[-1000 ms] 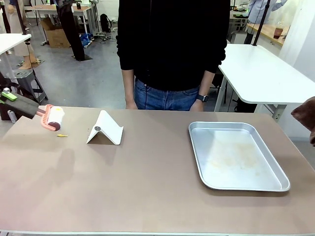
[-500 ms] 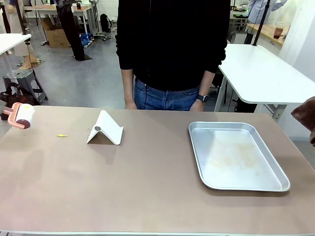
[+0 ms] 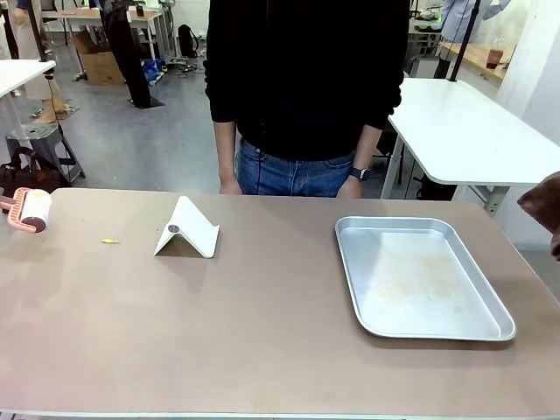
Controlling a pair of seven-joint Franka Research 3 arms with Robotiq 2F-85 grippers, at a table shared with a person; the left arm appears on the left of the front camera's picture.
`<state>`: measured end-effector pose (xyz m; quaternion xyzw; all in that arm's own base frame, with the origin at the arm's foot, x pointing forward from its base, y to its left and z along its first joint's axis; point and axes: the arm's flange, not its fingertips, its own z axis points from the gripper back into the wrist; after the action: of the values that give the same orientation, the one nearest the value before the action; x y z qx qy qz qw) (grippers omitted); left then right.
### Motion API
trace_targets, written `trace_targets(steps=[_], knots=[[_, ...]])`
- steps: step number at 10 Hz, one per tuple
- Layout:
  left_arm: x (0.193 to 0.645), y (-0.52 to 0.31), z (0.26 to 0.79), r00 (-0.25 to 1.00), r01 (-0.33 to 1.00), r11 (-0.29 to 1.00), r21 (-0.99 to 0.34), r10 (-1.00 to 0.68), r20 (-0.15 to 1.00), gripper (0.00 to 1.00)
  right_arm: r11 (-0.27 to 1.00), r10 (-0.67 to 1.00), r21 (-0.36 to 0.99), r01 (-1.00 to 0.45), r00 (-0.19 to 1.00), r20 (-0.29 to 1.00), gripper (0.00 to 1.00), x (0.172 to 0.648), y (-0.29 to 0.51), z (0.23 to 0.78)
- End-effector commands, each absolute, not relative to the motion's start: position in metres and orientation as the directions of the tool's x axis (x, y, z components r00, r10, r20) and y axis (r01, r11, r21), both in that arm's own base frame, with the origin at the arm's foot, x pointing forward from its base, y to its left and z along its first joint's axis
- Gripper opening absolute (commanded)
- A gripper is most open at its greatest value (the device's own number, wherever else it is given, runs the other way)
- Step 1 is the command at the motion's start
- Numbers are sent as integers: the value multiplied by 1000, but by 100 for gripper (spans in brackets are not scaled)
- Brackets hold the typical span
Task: Clean the surface of the table.
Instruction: Clean the area not pointed to by the person.
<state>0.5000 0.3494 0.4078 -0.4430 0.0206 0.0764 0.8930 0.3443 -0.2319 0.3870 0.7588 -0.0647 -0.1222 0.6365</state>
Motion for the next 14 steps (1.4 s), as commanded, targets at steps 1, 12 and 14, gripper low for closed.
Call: trace_targets(steps=[1,12,14], knots=[[507,347,412,986,-165,577,-800,127,-112,3,-194,-248,980,50,964,-98,0,343,-233,391],[508,257,360,986,-141,668,-731,31,-161,3,-194,-248,980,50,964,-98,0,343,-233,391],[508,240,354,984,-135,680,-721,6,-179,3,-194,-248,980,50,964,-98,0,343,-233,391]])
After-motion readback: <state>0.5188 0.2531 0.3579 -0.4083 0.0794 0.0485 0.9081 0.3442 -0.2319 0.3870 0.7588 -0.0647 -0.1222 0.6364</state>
